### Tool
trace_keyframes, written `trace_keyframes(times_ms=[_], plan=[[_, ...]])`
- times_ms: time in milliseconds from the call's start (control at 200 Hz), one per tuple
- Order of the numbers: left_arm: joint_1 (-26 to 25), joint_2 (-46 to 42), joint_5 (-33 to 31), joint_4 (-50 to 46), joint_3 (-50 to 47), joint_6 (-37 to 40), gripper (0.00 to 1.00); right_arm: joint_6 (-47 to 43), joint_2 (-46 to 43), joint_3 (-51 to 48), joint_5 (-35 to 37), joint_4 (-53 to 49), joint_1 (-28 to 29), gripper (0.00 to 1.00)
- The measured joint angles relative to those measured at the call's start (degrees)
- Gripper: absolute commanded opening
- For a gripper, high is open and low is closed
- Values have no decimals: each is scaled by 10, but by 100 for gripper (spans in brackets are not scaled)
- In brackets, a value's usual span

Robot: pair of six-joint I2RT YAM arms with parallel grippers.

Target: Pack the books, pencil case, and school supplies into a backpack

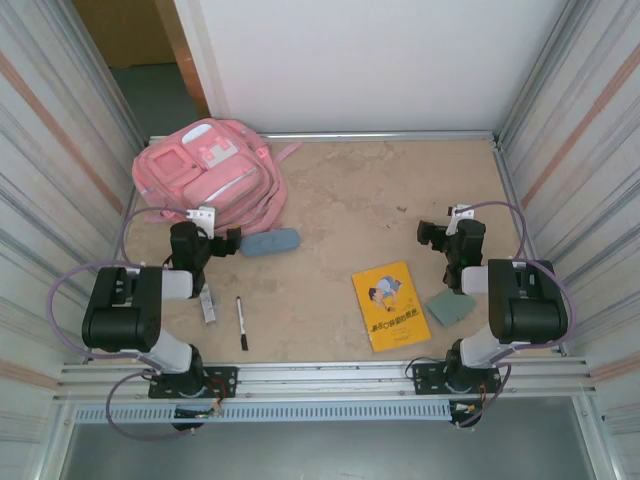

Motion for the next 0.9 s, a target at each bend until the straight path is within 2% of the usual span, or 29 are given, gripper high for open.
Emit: trace_keyframes(times_ms=[897], plan=[[-1,0,-13,0,0,-2,99,0,0,0,0,0,0,99]])
